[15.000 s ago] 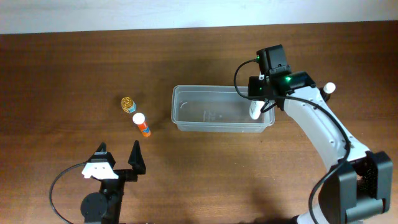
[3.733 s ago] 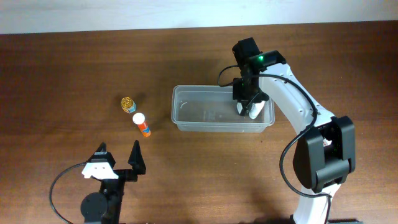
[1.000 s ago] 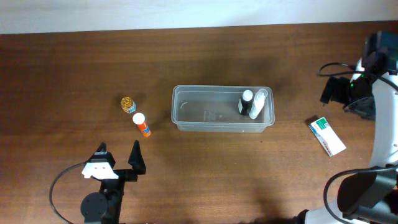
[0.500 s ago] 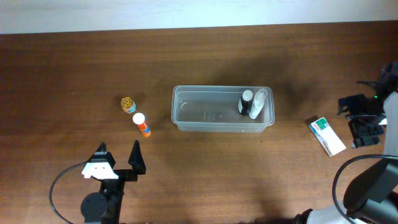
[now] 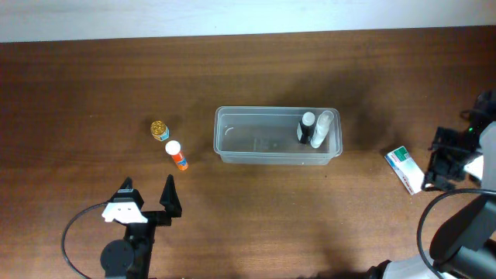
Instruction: Pack container
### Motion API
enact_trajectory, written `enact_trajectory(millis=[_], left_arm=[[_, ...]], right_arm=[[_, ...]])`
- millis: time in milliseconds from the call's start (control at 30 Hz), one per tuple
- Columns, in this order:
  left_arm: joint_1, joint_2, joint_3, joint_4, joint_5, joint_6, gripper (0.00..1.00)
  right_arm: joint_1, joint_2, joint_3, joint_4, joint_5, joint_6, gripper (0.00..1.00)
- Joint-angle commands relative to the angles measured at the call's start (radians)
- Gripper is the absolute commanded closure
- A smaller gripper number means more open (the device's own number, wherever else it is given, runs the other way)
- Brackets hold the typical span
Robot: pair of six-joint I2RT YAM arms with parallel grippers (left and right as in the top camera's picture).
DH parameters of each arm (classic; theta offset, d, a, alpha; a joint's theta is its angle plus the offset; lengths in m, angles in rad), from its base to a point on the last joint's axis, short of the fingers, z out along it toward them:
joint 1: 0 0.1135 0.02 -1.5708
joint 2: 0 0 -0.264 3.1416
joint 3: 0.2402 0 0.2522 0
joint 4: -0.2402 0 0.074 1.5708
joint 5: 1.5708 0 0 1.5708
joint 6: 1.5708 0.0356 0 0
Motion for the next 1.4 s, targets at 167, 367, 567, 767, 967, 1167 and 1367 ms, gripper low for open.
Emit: enact_trajectory(millis=[167, 367, 567, 767, 967, 1167, 1367], left_arm=[[0.005, -0.008, -0.004, -0.003, 0.011, 0.016, 0.01], [0.005, -0.008, -0.004, -0.003, 0.011, 0.016, 0.00], [0.005, -0.008, -0.004, -0.003, 0.011, 0.016, 0.01], [0.005, -0.008, -0.004, -0.003, 0.011, 0.016, 0.01], [0.005, -0.008, -0.004, -0.003, 0.011, 0.016, 0.01], [0.005, -0.008, -0.004, -0.003, 0.011, 0.016, 0.01], [0.005, -0.008, -0.004, -0.003, 0.011, 0.016, 0.01]], right_arm=[[-0.002, 0.003, -0.123, 0.201, -0.001, 0.181, 0.02], [-0.002, 0.003, -0.183, 0.275, 0.053, 0.210, 0.02], [-0.002, 0.003, -0.200, 0.300, 0.052, 0.211, 0.00], [-0.002, 0.013, -0.200, 0.300, 0.052, 0.241, 0.01], [0.002, 0.055, -0.200, 0.308, 0.050, 0.245, 0.01], [0.014, 0.084, -0.200, 0.334, 0.040, 0.248, 0.02], [0.051, 0.087, -0.200, 0.337, 0.045, 0.301, 0.04]])
